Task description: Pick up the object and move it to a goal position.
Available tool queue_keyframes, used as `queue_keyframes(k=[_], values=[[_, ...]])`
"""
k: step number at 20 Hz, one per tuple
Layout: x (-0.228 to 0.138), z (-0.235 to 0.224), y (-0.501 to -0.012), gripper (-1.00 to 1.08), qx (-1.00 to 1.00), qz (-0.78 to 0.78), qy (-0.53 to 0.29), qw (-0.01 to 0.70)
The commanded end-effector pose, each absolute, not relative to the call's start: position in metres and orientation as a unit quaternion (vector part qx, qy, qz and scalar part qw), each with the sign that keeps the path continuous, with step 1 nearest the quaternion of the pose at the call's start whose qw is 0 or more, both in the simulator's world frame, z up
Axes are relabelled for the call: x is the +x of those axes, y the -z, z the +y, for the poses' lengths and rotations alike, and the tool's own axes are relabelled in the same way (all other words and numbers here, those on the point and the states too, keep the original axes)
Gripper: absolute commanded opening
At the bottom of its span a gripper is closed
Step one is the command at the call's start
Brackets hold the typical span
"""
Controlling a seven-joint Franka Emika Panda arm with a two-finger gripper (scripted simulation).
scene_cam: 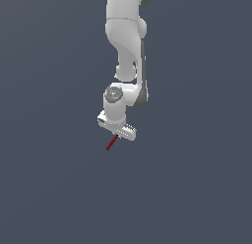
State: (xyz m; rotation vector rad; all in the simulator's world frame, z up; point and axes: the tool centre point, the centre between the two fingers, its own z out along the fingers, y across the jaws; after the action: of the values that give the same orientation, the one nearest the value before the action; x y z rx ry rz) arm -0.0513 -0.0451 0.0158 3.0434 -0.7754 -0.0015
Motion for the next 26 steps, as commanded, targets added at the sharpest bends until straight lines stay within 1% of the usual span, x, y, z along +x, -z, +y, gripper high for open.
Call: queue_keyframes(k=[1, 8, 22, 26], values=[[-0.050, -0.035, -0.022, -1.00, 0.969, -0.246, 0.000, 0.000], [-0.048, 0.014, -0.056, -1.00, 0.969, -0.246, 0.000, 0.000], [-0.036, 0.162, -0.160, -1.00, 0.969, -0.246, 0.000, 0.001], [-0.033, 0.198, -0.185, -1.00, 0.969, -0.246, 0.000, 0.001]])
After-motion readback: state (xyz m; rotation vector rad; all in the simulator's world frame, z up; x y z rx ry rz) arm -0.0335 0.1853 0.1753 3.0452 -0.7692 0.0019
